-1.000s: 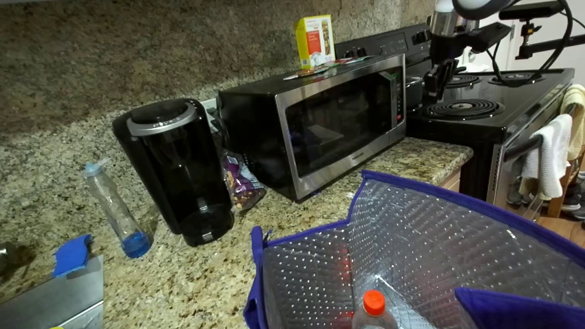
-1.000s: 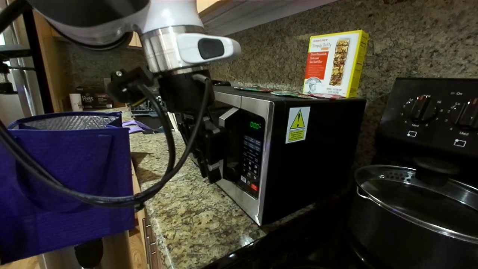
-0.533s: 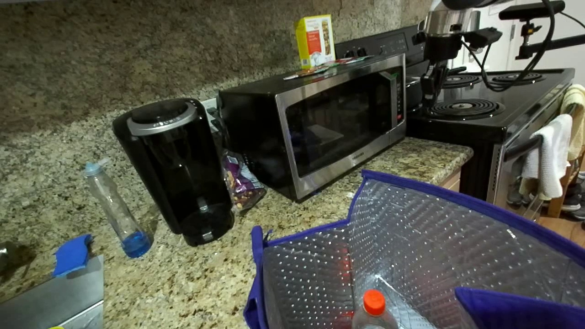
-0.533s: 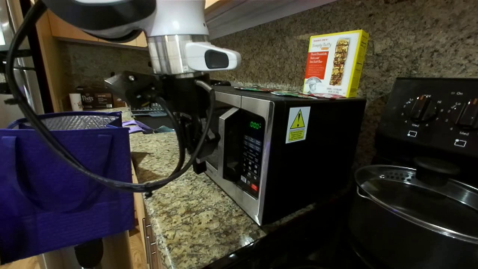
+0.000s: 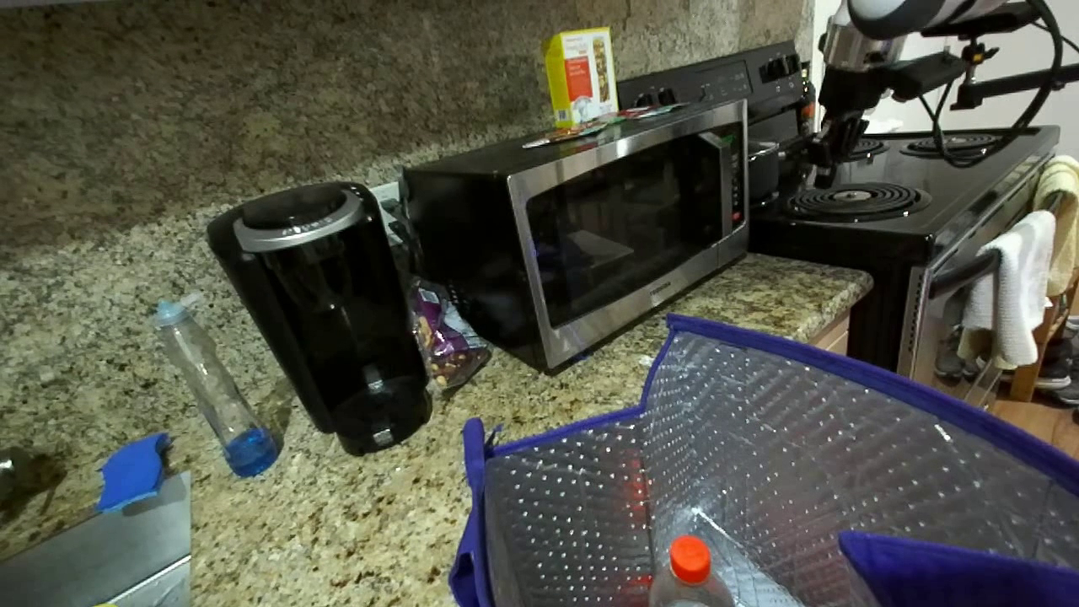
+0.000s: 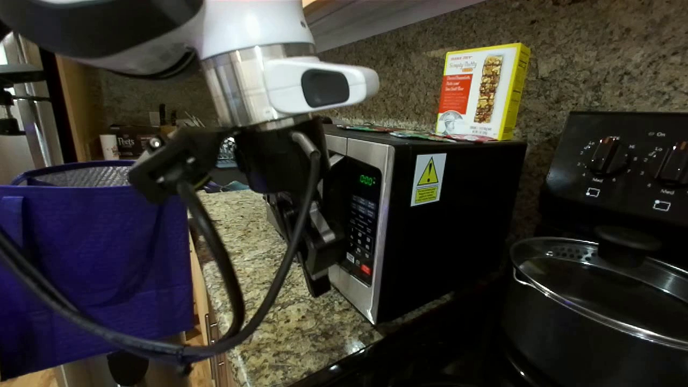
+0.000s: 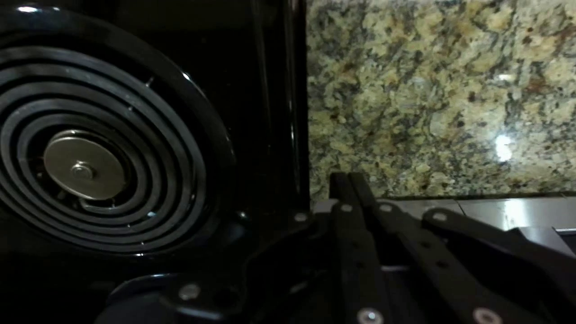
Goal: Push a button on the microwave
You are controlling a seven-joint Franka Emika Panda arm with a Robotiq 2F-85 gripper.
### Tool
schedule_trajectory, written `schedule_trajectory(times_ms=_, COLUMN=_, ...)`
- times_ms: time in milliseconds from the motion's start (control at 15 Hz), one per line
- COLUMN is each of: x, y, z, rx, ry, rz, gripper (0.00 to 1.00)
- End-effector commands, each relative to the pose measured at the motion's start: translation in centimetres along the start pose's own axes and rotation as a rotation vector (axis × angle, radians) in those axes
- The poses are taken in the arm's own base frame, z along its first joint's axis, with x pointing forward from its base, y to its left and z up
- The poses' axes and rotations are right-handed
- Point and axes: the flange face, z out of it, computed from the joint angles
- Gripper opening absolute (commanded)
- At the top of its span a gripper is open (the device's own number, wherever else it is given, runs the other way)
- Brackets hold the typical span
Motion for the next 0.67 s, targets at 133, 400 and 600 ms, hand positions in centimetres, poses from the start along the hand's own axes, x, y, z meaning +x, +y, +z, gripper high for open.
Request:
schedule_trajectory(times_ms=133, x=-0.4, y=-0.8, z=1.6, rx=0.001, ry=-0.029, rz=-0.02, gripper=0.06)
schedule_trajectory(times_ms=400, x=-0.3, y=-1.8, z=1.9, rx=0.005, ry=-0.032, rz=-0.04, gripper=0.06)
schedule_trajectory(times_ms=600, x=-0.3, y=-1.8, z=1.9, rx=0.005, ry=-0.033, rz=-0.039, gripper=0.06)
